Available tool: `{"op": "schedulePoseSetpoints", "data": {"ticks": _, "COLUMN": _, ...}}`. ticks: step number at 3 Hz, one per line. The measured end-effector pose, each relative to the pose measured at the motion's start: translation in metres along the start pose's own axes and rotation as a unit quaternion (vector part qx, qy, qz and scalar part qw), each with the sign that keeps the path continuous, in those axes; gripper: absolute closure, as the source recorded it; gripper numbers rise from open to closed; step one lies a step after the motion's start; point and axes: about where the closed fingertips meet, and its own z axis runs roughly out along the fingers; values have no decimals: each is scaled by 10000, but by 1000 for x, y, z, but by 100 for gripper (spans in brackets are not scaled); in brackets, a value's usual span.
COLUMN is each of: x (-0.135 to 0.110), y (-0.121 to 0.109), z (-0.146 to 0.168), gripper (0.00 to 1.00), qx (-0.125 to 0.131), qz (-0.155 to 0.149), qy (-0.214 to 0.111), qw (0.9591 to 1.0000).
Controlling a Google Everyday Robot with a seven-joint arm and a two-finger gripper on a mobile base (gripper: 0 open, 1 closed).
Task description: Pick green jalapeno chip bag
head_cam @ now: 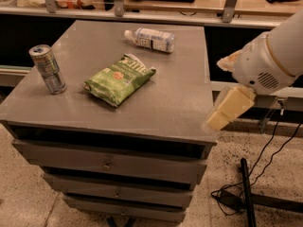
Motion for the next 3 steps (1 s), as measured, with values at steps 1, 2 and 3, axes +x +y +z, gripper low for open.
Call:
{"op": "schedulePoseSetpoints", "data": {"ticks": 1, "x": -27, "y": 16, "z": 17, "gripper": 0, "qx": -39, "qz": 135, "qy": -387, "qw": 9992}}
{"op": "schedulePoseSetpoints", "data": {"ticks": 2, "x": -48, "y": 29, "z": 41, "gripper": 0, "qx": 139, "qz": 393, "qy": -568, "qw": 9975}}
{"op": "schedulePoseSetpoints", "data": {"ticks": 3, "x": -48, "y": 29, "z": 41, "gripper": 0, "qx": 139, "qz": 393, "qy": -568, "qw": 9975}}
